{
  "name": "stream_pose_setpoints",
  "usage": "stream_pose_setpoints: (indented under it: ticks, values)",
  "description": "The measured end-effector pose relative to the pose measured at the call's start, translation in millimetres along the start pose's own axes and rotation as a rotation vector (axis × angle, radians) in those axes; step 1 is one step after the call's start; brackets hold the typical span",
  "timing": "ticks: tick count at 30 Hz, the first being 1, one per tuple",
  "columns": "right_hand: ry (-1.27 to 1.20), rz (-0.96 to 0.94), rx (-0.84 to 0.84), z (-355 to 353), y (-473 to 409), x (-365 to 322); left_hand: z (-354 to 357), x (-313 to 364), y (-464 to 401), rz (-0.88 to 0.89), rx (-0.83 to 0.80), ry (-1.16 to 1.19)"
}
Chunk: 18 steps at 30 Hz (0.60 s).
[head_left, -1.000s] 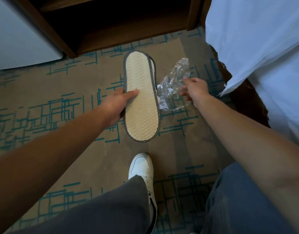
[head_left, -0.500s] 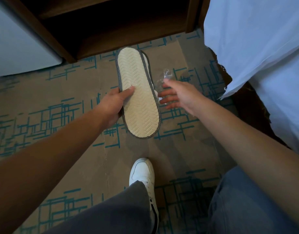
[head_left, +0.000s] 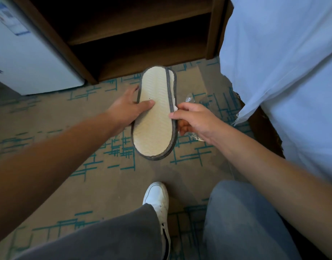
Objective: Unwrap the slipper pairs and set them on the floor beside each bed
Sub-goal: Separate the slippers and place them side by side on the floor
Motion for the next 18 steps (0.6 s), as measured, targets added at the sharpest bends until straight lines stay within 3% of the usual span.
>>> stream_pose_setpoints:
  ticks: [3, 5, 9, 13, 18]
  values:
    - [0.048, -0.067, 0.044, 9, 6, -12, -1, 1, 20, 0.134, 0.144, -0.263]
    - [0.030, -0.120, 0.079, 15, 10, -16, -2, 0, 31, 0.161, 0.063, -0.338]
    - [-0.046, -0.182, 0.051, 40, 21, -18, -20, -8, 62, 0.172, 0.066, -0.338]
    - [-0.306, -0.147, -0.049, 66, 31, -15, -31, -23, 84, 0.141, 0.096, -0.260]
    - [-0.431, -0.072, -0.060, 77, 42, -17, -29, -32, 91, 0.114, -0.025, -0.136]
Point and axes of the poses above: each hand's wrist, its own y-axis away from the middle knuckle, its own z-axis out of the palm, x = y × z, the point moved 1 cm from there along -y, towards the middle knuckle, and after that the axes turned 10 degrees about -z, right-handed, at the moved point
